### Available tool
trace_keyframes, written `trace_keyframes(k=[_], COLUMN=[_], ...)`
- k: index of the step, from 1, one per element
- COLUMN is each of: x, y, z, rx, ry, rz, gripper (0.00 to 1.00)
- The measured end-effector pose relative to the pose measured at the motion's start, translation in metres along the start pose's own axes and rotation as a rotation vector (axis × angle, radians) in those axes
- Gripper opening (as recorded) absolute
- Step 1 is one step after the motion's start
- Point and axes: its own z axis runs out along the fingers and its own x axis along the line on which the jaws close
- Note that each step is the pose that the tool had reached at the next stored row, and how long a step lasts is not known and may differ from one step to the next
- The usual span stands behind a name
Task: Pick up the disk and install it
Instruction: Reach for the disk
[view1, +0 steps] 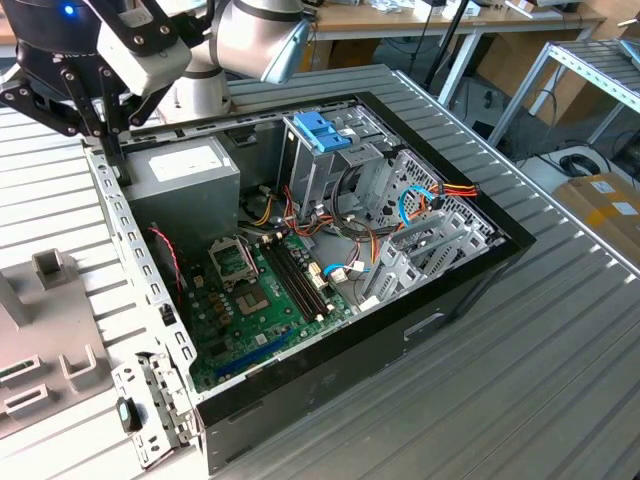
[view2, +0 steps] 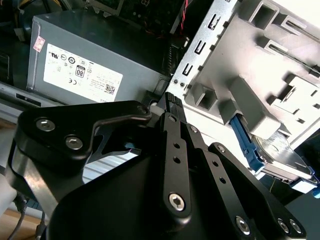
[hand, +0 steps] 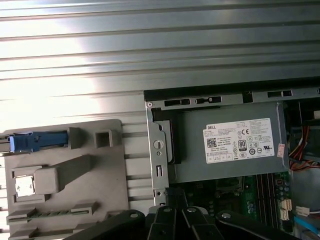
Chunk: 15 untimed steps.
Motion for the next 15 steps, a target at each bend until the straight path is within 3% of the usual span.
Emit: trace_keyframes(k=[15], x=[0.0071], y=[-0.0005], z=[-0.0002], rx=[0.0], ry=[0.0], rz=[0.0], gripper=[0.11])
